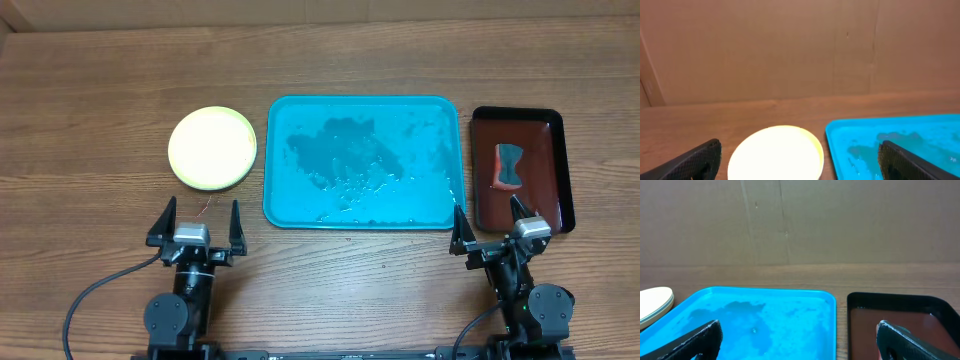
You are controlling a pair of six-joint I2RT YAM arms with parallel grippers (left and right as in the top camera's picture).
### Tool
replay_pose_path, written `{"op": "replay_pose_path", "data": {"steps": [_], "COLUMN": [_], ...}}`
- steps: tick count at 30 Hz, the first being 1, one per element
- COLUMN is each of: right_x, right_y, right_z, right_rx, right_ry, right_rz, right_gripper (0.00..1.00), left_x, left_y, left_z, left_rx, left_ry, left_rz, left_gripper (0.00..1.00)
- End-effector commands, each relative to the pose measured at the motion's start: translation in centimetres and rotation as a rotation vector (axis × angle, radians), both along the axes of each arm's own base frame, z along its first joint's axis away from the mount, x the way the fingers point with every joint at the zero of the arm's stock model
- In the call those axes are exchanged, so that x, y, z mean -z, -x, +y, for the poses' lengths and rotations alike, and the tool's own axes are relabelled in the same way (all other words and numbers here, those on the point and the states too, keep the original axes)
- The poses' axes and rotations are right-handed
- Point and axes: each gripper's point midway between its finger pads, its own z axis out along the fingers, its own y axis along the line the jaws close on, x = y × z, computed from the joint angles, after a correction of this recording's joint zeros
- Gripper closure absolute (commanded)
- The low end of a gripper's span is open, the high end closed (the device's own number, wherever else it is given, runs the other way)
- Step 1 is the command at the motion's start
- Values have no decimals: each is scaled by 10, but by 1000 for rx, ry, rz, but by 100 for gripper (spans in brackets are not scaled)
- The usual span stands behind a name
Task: Clean dirty plates on tray and stack at the side
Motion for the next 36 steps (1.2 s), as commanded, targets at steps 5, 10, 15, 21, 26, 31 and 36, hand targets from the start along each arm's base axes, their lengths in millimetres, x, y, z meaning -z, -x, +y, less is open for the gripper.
{"op": "replay_pose_path", "data": {"steps": [5, 10, 15, 21, 26, 31, 36], "right_x": [2, 2, 2, 2, 2, 2, 2], "right_y": [0, 0, 0, 0, 0, 0, 0], "right_z": [0, 0, 0, 0, 0, 0, 0], "right_rx": [4, 4, 4, 5, 4, 4, 4], "right_ry": [-1, -1, -1, -1, -1, -1, -1], "right_rz": [-3, -3, -3, -3, -4, -3, -3], "right_gripper": [0, 0, 0, 0, 0, 0, 0], "left_x": [29, 35, 36, 36, 35, 36, 35], "left_y": [6, 6, 6, 6, 6, 6, 6], "left_z": [2, -2, -1, -1, -1, -1, -1], "left_rx": [-8, 16, 13, 13, 13, 12, 13], "left_ry": [-78, -67, -68, -68, -68, -68, -68], "left_rz": [94, 119, 122, 122, 122, 122, 122], "left_gripper": [1, 1, 0, 0, 1, 1, 0]}}
